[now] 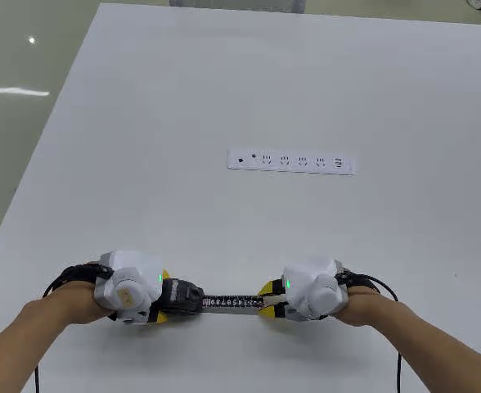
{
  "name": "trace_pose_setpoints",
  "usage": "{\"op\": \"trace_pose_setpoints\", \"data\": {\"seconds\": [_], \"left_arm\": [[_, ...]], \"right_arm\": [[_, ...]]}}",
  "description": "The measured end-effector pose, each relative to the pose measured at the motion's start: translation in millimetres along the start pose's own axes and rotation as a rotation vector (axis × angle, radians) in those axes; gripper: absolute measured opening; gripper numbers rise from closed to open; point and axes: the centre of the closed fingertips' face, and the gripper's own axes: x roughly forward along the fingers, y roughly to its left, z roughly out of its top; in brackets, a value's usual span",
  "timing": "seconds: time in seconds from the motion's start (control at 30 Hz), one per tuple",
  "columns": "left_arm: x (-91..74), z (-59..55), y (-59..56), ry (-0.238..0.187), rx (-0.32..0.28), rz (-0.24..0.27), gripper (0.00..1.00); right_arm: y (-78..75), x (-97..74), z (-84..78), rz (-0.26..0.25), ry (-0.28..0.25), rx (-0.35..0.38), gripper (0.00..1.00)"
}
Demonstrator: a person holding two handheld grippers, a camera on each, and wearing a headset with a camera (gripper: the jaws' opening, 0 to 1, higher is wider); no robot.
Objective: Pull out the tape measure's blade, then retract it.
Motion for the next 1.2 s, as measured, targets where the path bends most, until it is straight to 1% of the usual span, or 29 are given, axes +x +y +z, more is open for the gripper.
{"op": "trace_pose_setpoints", "data": {"seconds": [0.13,0.47,0.87,1.2], "left_arm": [[-1.5,2.5,-0.8,0.0,0.001,-0.001,0.32],[-2.3,4.1,-1.1,0.0,0.002,-0.002,0.32],[1.0,0.4,-0.5,0.0,0.005,-0.003,0.32],[1.1,2.0,-1.1,0.0,0.004,-0.005,0.32]], "right_arm": [[0.4,-0.6,-1.2,0.0,0.001,0.002,0.12],[0.6,-2.5,-4.9,-0.002,0.005,0.003,0.12],[3.1,-6.5,-9.7,-0.002,0.013,0.002,0.12],[4.0,-10.2,-14.7,-0.003,0.019,0.005,0.12]]}}
